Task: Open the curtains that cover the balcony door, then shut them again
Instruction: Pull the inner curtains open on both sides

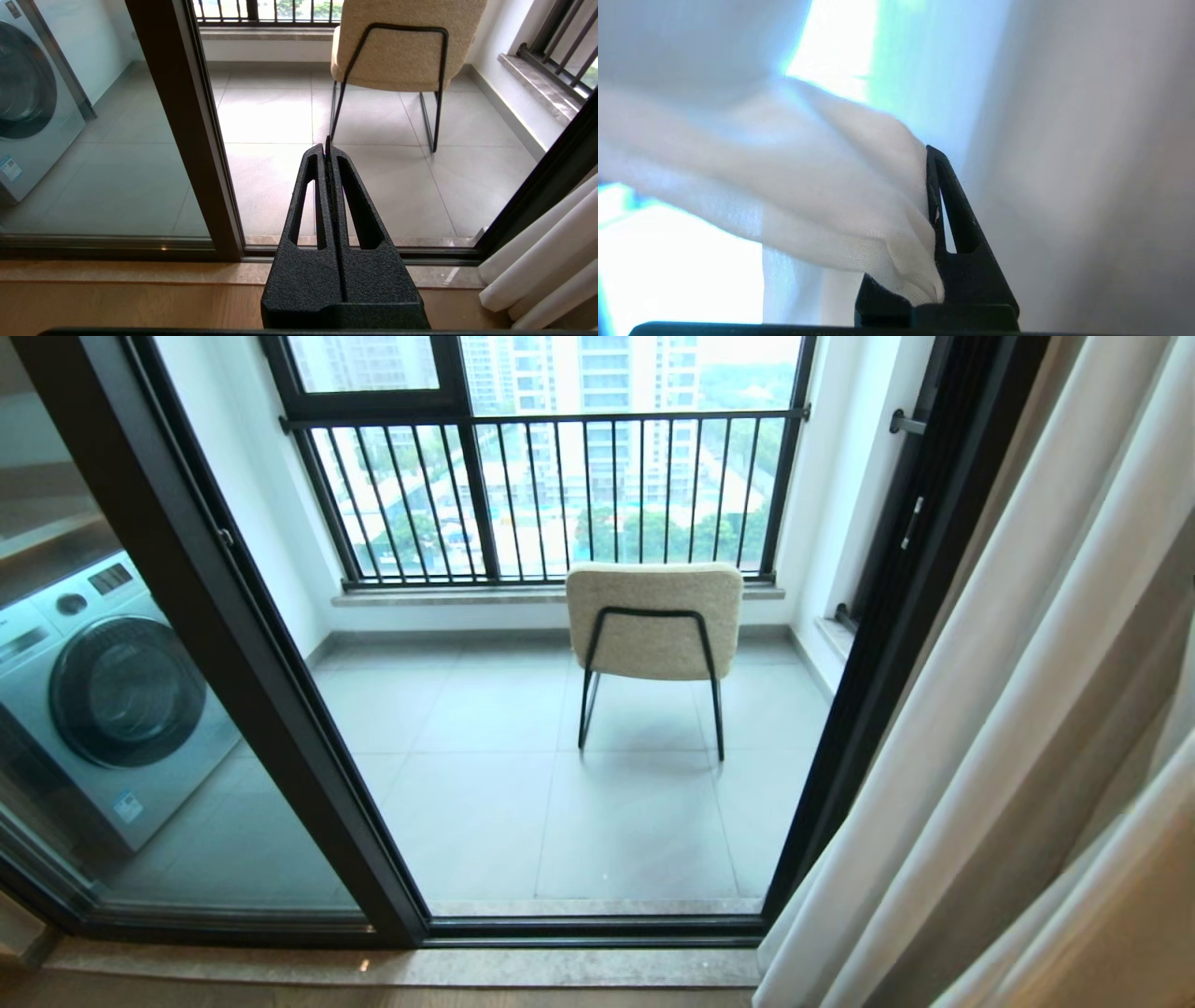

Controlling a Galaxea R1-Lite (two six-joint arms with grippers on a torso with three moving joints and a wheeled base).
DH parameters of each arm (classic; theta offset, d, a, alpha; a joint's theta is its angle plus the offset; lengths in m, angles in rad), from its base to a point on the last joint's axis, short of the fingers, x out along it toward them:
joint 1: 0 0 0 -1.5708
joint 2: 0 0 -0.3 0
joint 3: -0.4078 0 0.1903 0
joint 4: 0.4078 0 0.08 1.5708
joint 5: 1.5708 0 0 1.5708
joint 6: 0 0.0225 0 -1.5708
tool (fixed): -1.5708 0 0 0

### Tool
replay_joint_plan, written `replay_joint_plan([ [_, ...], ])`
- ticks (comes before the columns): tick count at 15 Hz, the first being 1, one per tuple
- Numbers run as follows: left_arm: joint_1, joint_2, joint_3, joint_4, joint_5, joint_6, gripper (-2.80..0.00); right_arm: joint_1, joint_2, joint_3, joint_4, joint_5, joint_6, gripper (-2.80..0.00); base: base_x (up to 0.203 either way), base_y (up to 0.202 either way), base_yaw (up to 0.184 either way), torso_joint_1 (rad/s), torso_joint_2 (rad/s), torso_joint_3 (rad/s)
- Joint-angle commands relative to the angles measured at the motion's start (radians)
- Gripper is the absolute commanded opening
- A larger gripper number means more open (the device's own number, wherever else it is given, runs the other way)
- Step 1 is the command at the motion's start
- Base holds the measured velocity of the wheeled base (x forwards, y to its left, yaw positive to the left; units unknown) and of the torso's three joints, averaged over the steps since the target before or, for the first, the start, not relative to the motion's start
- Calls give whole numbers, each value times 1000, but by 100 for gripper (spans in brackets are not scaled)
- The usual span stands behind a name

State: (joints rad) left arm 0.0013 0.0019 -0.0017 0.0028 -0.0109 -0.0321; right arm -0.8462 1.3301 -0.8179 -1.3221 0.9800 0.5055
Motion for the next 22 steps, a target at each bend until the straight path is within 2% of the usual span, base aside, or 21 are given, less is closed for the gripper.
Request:
replay_joint_plan([
  [1,0,0,0,0,0,0,-280,100,5,47,-21,1,-8,-280,0,0,0,0,0,0],
  [4,0,0,0,0,0,0,-280,108,53,55,-70,-3,-15,-280,0,0,0,0,0,0],
  [10,0,0,0,0,0,0,-280,109,182,50,-243,-82,-15,-280,0,0,0,0,0,0],
  [18,0,0,0,0,0,0,-280,110,233,44,-248,-89,-18,-280,0,0,0,0,0,0],
  [19,0,0,0,0,0,0,-280,110,231,45,-248,-89,-16,0,0,0,0,0,0,0],
  [22,0,0,0,0,0,0,-280,111,212,48,-248,-87,-10,0,0,0,0,0,0,0],
])
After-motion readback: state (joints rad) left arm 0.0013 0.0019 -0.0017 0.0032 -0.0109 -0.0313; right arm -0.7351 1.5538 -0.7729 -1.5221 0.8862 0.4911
